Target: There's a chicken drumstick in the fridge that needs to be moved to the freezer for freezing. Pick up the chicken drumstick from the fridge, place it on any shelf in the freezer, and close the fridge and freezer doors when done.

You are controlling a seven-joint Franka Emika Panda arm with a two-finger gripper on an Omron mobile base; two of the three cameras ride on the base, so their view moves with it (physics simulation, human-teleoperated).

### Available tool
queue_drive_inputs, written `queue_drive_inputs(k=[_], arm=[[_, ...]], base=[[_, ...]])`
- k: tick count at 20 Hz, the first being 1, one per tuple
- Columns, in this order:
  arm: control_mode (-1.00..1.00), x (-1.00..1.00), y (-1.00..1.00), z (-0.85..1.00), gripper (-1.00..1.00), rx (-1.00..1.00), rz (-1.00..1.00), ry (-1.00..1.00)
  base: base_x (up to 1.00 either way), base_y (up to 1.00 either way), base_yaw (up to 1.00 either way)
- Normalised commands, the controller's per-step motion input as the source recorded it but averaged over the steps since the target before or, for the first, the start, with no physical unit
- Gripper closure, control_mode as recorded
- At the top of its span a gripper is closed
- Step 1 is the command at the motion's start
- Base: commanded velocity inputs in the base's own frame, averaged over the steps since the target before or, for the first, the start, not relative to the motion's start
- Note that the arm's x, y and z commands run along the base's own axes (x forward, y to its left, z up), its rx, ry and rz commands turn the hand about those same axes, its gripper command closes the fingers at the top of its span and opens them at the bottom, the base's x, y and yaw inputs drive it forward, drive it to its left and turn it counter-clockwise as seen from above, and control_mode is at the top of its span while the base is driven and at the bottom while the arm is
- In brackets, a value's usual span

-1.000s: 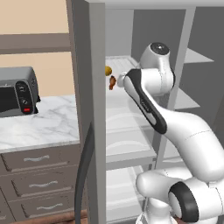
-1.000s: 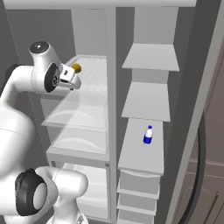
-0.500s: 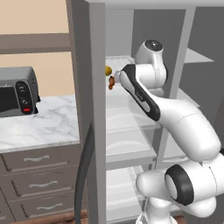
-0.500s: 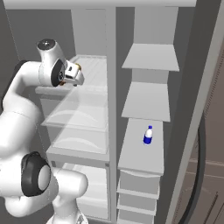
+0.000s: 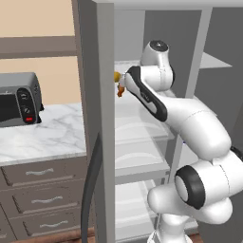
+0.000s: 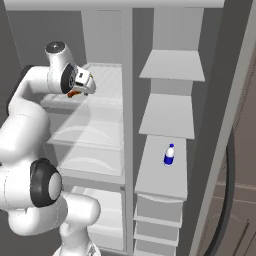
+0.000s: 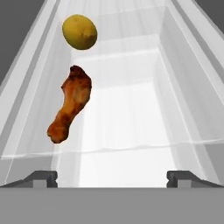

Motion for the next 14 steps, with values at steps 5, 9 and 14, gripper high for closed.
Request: queue_drive_inputs(k=[5,9,14], arm=[[-1.0,0.39,0.14,-0.03,-1.0,0.0,0.0,0.0],[-1.0,0.44,0.08,-0.08,-1.0,0.14,0.0,0.01],[-1.0,0.31,0.18,-0.01,-1.0,0.04,0.0,0.01]], base=[[0.0,0.0,0.0],[0.0,0.0,0.0],[0.0,0.0,0.0]])
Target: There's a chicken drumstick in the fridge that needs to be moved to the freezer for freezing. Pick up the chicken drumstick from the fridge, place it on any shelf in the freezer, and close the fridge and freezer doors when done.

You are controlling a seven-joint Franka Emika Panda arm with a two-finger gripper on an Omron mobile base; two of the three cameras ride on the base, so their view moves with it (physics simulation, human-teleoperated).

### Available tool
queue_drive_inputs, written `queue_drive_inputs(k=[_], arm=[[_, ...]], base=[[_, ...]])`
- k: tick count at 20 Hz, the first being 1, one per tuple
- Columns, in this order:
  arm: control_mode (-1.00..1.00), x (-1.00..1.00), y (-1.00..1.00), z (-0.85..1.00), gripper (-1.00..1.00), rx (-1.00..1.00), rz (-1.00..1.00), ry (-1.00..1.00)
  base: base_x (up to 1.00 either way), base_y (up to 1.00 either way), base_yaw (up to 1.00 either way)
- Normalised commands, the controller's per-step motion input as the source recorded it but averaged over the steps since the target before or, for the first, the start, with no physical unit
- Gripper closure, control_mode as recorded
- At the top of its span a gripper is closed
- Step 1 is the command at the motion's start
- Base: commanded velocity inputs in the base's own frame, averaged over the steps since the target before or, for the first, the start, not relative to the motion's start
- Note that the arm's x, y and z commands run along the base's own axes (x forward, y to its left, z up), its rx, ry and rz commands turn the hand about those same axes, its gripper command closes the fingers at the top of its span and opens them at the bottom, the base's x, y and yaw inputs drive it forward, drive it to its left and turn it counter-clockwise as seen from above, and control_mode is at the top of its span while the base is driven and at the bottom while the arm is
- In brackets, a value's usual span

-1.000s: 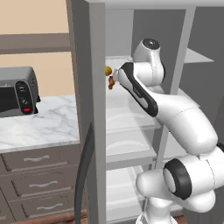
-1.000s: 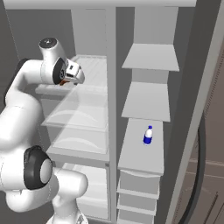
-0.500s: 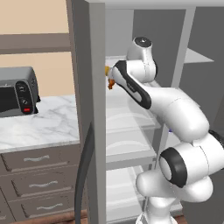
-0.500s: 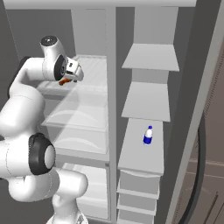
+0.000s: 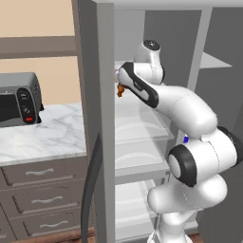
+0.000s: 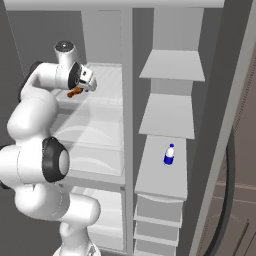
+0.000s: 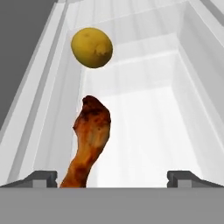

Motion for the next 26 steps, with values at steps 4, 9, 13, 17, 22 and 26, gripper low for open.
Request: queue_drive_inputs(k=[4,9,13,17,22,26], arm=[[-1.0,0.17,0.08,-0.04,-1.0,0.0,0.0,0.06],[-1.0,0.31,0.22,-0.23,-1.0,-0.01,0.0,0.09],[-1.0,0.27,0.21,-0.08,-1.0,0.0,0.0,0.03],[-1.0,0.29,0.06,-0.02,-1.0,0.0,0.0,0.0],[-1.0,0.25,0.0,-0.13,-1.0,0.0,0.0,0.06],[-1.0,0.07,0.0,-0.19,-1.0,0.0,0.0,0.08]], base=[[0.0,0.0,0.0],[0.0,0.0,0.0],[0.0,0.0,0.0],[0.0,0.0,0.0],[0.0,0.0,0.0],[0.0,0.0,0.0]])
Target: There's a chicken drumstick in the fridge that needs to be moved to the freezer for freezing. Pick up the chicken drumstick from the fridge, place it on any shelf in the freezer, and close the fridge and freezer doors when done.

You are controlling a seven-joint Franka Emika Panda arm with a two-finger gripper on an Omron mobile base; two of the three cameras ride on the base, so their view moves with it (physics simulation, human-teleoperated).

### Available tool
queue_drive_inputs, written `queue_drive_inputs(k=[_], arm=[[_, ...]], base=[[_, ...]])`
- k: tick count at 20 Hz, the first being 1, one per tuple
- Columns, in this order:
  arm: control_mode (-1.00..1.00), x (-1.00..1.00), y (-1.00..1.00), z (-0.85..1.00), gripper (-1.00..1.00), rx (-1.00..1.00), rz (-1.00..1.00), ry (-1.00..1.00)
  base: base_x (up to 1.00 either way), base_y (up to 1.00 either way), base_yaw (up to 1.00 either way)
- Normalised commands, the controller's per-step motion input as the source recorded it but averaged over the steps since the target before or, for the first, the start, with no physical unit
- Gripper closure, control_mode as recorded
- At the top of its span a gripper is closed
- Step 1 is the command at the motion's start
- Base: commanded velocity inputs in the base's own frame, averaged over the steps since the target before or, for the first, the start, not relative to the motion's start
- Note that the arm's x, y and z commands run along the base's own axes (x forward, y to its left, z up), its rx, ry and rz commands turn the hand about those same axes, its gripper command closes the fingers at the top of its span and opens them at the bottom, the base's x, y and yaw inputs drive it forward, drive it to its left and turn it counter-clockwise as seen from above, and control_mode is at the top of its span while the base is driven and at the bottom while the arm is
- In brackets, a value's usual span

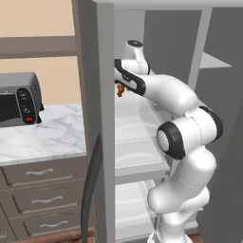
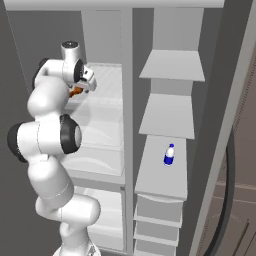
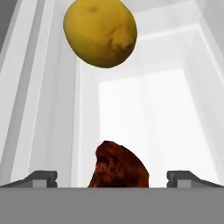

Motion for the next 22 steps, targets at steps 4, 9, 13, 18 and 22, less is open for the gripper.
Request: queue_drive_inputs(k=[4,9,13,18,22], arm=[[-1.0,0.0,0.0,-0.24,-1.0,0.0,0.0,0.03],[-1.0,-0.13,0.0,-0.37,-1.0,-0.01,0.0,0.01],[-1.0,-0.11,0.0,-0.33,-1.0,0.0,0.0,0.0],[-1.0,0.0,0.03,-0.14,1.0,0.0,0.0,0.0],[-1.0,-0.04,0.03,-0.03,1.0,0.0,0.0,0.0]], base=[[0.0,0.0,0.0],[0.0,0.0,0.0],[0.0,0.0,0.0],[0.0,0.0,0.0],[0.0,0.0,0.0]])
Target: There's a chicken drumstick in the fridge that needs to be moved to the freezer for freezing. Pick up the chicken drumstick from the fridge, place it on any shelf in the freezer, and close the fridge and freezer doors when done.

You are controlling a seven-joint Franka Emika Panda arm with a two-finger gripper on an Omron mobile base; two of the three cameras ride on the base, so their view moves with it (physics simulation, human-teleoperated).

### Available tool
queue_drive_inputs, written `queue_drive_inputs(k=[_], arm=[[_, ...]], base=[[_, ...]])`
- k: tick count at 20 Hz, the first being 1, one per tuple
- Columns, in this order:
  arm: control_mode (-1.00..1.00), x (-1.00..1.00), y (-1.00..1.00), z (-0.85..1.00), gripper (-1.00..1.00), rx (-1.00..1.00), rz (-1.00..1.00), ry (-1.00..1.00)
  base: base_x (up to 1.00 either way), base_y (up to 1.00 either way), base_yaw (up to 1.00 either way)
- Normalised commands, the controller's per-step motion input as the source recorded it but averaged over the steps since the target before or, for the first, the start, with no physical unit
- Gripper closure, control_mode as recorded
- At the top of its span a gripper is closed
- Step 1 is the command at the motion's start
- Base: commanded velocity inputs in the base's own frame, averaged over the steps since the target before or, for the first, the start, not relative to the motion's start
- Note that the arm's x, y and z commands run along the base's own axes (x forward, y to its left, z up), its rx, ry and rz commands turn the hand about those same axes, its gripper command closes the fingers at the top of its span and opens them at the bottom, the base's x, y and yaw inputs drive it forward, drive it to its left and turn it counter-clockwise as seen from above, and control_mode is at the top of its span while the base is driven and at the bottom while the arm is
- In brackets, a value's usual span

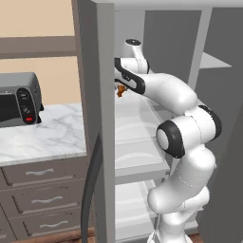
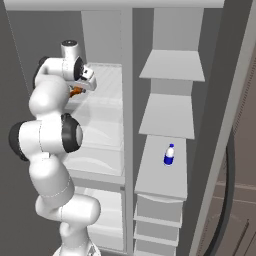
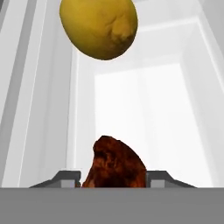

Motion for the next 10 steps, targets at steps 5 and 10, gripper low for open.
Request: queue_drive_inputs(k=[5,10], arm=[[-1.0,-0.5,-0.02,0.0,1.0,-0.01,0.0,-0.04],[-1.0,-0.52,-0.3,-0.07,1.0,-0.06,0.0,-0.31]], base=[[0.0,0.0,0.0],[0.0,0.0,0.0]])
